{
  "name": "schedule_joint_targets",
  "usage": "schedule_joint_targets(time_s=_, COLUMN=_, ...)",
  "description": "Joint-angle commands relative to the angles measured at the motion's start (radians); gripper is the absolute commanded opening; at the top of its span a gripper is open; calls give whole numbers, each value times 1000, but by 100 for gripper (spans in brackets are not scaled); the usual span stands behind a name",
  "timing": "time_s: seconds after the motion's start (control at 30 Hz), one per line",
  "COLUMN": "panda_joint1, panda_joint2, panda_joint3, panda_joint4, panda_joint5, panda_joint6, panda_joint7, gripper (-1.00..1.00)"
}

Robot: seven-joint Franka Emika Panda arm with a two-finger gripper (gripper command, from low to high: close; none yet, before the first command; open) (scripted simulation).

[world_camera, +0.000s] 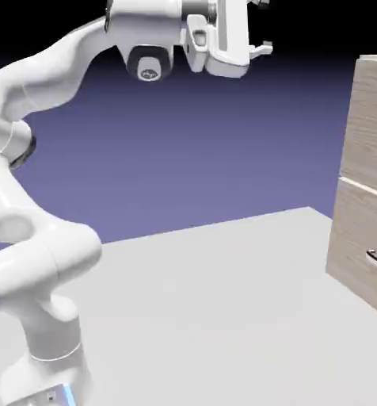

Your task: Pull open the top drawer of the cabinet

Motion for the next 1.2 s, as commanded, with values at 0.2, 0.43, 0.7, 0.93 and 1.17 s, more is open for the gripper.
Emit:
schedule_joint_targets(time_s=0.2, panda_joint1=-252, panda_joint2=-103, panda_joint3=141, panda_joint4=134, panda_joint5=304, panda_joint6=-75, panda_joint7=49, gripper=0)
schedule_joint_targets(time_s=0.43, panda_joint1=-504, panda_joint2=-206, panda_joint3=281, panda_joint4=269, panda_joint5=609, panda_joint6=-150, panda_joint7=97, gripper=0)
schedule_joint_targets(time_s=0.7, panda_joint1=-791, panda_joint2=-323, panda_joint3=442, panda_joint4=422, panda_joint5=957, panda_joint6=-236, panda_joint7=153, gripper=0)
schedule_joint_targets(time_s=0.93, panda_joint1=-1043, panda_joint2=-426, panda_joint3=582, panda_joint4=556, panda_joint5=1261, panda_joint6=-311, panda_joint7=202, gripper=0)
schedule_joint_targets(time_s=1.17, panda_joint1=-1179, panda_joint2=-434, panda_joint3=607, panda_joint4=755, panda_joint5=1296, panda_joint6=-244, panda_joint7=246, gripper=0)
